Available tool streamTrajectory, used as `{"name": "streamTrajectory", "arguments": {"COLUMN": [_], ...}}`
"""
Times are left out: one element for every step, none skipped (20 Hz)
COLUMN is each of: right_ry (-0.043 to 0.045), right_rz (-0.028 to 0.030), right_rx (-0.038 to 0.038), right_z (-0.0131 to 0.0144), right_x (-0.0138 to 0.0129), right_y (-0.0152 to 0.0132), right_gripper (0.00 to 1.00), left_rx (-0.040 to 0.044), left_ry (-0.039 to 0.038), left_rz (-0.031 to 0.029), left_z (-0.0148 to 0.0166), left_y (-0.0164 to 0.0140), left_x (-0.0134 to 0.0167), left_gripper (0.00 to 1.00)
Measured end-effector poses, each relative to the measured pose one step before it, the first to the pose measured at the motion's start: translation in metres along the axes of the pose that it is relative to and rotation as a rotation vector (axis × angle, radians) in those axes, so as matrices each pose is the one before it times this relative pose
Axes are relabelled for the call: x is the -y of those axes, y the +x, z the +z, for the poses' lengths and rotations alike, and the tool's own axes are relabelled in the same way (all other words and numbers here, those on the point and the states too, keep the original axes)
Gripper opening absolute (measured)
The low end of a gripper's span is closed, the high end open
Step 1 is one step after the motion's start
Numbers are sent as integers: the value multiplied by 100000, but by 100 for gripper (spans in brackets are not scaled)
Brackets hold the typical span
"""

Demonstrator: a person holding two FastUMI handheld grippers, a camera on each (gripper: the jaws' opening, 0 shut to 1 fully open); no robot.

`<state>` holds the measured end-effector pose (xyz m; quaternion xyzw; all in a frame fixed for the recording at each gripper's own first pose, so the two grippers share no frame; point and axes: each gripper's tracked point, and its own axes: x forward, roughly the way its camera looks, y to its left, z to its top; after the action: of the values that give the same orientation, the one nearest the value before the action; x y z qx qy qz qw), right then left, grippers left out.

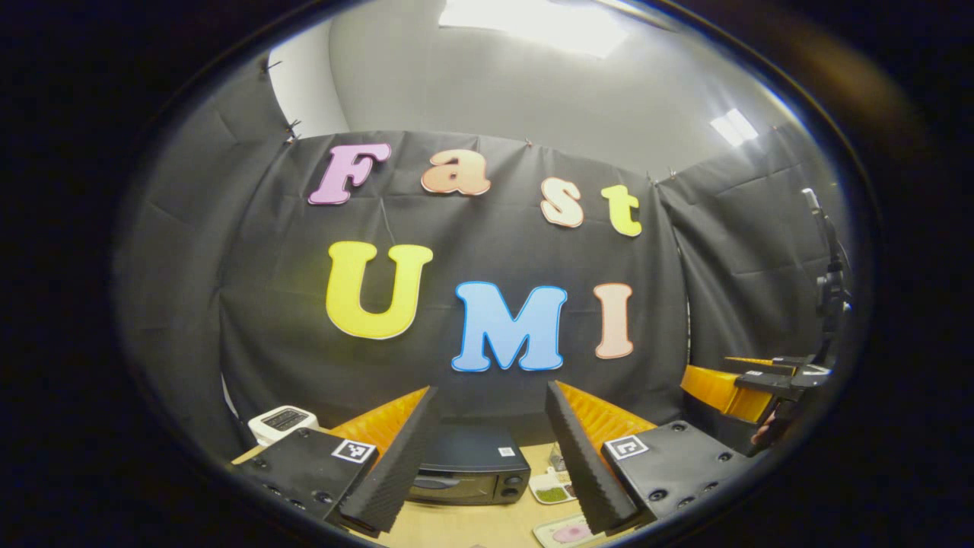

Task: Open the electric oven with the left hand, put the food in, and close the electric oven.

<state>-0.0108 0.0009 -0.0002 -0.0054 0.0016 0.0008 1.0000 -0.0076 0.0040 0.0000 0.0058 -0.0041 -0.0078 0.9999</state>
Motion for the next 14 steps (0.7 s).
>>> {"name": "streamTrajectory", "arguments": {"right_ry": [170,148,306,393,490,130,-184,-214,-130,-70,-178,-219,-357,-622], "right_rz": [529,156,218,215,265,17,-56,56,-214,-134,-445,-392,-335,-551], "right_rx": [-900,-907,-1087,-1300,-826,-862,-851,-648,-437,-402,-420,-565,-707,-716], "right_z": [-396,-400,-369,-461,-305,-475,-363,-311,-165,-277,-200,-322,-244,-357], "right_x": [-167,-13,-33,-39,-87,125,108,11,154,143,180,125,134,176], "right_y": [-13,40,66,-5,41,53,134,23,84,117,173,107,160,146], "right_gripper": [97,97,97,98,98,98,98,97,97,97,97,97,97,97], "left_rx": [-1467,-1965,-2375,-1923,-1929,-2308,-2398,-2411,-2448,-2785,-2606,-2852,-2278,-1990], "left_ry": [-272,-44,281,138,-297,-233,144,61,-281,-1186,-634,455,424,21], "left_rz": [364,304,353,115,134,206,324,516,435,262,1160,985,740,372], "left_z": [-669,-745,-929,-776,-851,-1086,-1190,-991,-1255,-1422,-1389,-1432,-1268,-1300], "left_y": [17,111,236,312,378,666,631,748,930,1055,1209,1168,1203,1149], "left_x": [-304,-252,-369,-347,-343,-392,-546,-520,-495,-501,-773,-654,-438,-362], "left_gripper": [96,94,96,96,96,91,96,94,94,94,96,94,94,93]}}
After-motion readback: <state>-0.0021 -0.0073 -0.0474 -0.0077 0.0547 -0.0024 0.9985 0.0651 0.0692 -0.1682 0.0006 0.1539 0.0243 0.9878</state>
